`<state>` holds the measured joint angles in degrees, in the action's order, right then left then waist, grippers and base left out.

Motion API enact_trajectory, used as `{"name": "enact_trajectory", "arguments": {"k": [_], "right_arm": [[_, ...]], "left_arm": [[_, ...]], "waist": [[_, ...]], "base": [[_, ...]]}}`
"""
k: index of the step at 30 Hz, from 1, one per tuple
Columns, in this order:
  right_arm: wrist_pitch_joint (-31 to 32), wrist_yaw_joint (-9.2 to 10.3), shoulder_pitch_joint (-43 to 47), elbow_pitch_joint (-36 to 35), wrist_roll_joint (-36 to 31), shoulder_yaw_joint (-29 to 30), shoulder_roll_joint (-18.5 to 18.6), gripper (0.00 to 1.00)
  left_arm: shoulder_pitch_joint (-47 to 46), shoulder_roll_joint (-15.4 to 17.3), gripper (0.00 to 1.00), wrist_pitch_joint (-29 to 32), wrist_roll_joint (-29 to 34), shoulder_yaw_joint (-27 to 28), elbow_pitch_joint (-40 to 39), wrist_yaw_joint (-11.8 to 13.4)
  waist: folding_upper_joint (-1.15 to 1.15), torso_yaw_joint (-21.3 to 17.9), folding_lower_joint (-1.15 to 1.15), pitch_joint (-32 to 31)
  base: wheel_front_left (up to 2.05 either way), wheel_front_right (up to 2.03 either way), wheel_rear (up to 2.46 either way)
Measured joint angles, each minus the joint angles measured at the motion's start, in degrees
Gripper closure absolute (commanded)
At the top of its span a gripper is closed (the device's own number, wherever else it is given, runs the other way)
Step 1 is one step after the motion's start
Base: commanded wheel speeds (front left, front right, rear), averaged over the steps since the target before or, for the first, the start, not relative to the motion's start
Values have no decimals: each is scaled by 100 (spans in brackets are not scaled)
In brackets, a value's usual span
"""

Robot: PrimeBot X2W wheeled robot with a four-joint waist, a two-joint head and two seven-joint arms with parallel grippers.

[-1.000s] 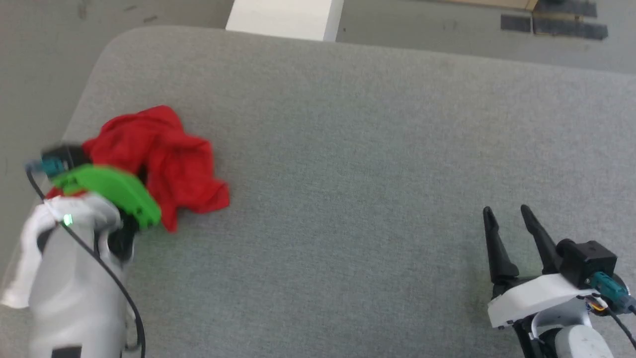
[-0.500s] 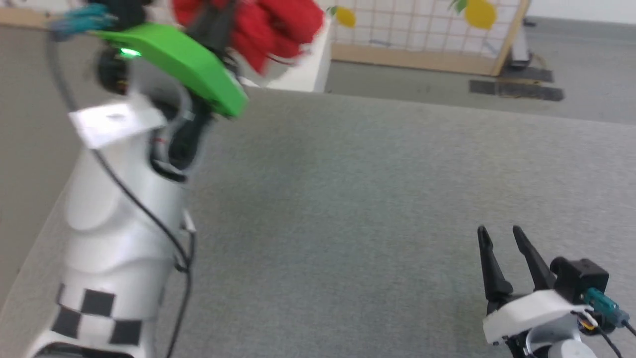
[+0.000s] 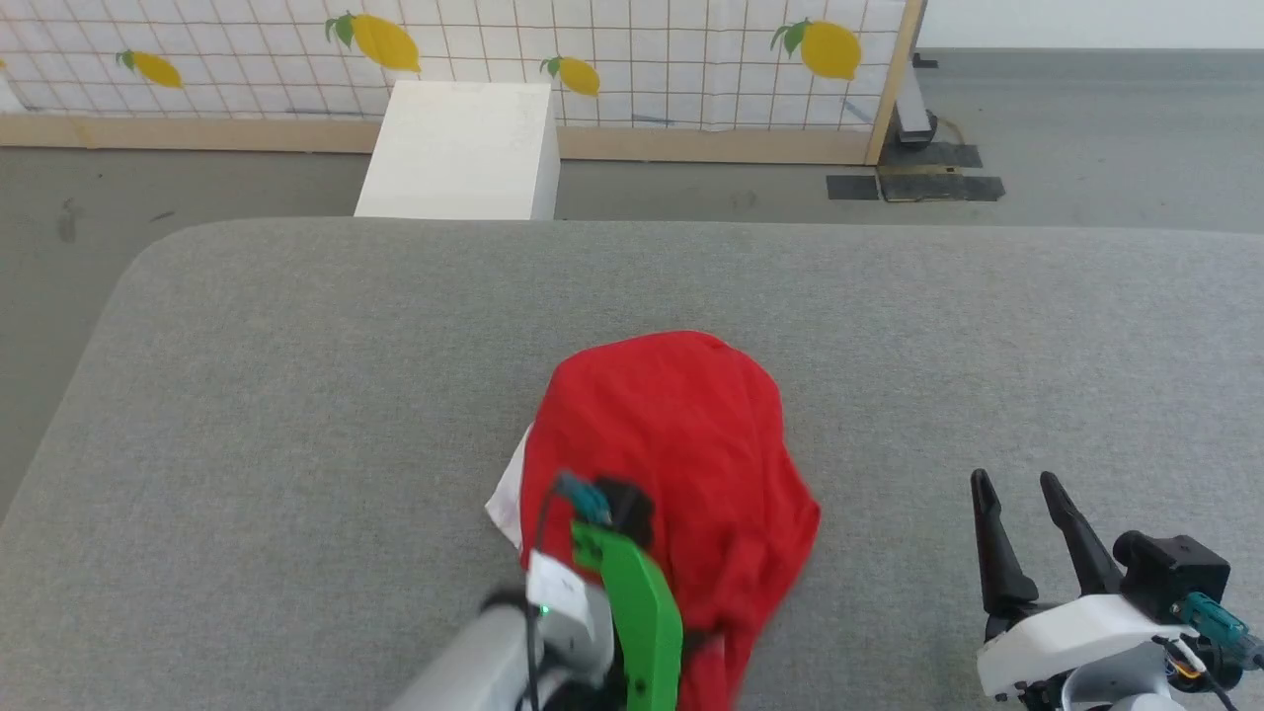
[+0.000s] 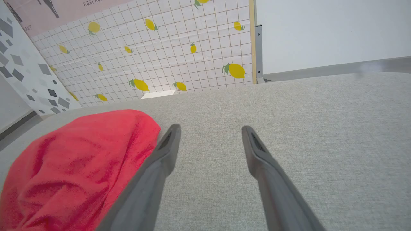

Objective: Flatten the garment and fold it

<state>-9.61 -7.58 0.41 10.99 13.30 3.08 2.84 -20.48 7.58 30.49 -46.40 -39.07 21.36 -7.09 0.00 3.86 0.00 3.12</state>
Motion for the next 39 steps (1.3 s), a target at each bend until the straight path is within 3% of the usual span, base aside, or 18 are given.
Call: {"name": "enact_trajectory", "arguments": {"k": [2, 3, 4, 5, 13, 17, 20, 23, 27, 33, 39], "right_arm": [[-1, 0, 12, 13, 23, 10, 2, 0], [-1, 0, 21, 16, 37, 10, 2, 0], [-5, 0, 37, 30, 47, 12, 2, 0], [-9, 0, 53, 46, 56, 11, 1, 0], [-49, 0, 112, 120, 108, -3, 1, 0], [-46, 0, 119, 135, 108, 21, 0, 0], [41, 0, 118, 133, 146, 19, 0, 0], [247, 0, 65, 132, 122, 19, 0, 0], [668, 0, -209, 133, 51, 54, 0, 0], [2048, 0, -1230, 387, -438, -32, 1, 0], [3824, 0, -2268, 1222, -1159, -415, -7, 0]], "left_arm": [[226, 10, 100, 392, -119, -172, 107, 18], [287, 18, 91, 521, -153, -219, 114, 31], [343, 14, 3, 598, -234, -205, 94, 78], [377, 10, 0, 646, -315, -151, 48, 146], [409, -162, 0, 177, -1562, 1236, -1079, 502], [413, -65, 0, -531, -1668, 2019, -1459, 623], [441, 185, 0, -1561, -1230, 2561, -1590, 677], [641, 479, 0, -2916, -382, 3008, -1561, 856], [1003, 679, 0, -4001, 447, 3077, -1468, 932], [1438, 737, 0, -4448, 1346, 2954, -1416, 1187], [1467, 541, 0, -4498, 1734, 2747, -1402, 1218]], "waist": [[0, -15, 0, -20], [0, -12, 0, -34], [0, -4, 0, -52], [0, 8, 0, -72], [0, 180, 0, -262], [0, 287, 0, -331], [0, 356, 0, -357], [0, 404, 0, -348], [0, 461, 0, -303], [0, 554, 0, -123], [0, 747, 0, 121]], "base": [[0, 0, 0], [0, 0, 0], [0, 0, 0], [0, 0, 0], [0, 0, 0], [0, 0, 0], [0, 0, 0], [0, 0, 0], [0, 0, 0], [0, 0, 0], [0, 0, 0]]}}
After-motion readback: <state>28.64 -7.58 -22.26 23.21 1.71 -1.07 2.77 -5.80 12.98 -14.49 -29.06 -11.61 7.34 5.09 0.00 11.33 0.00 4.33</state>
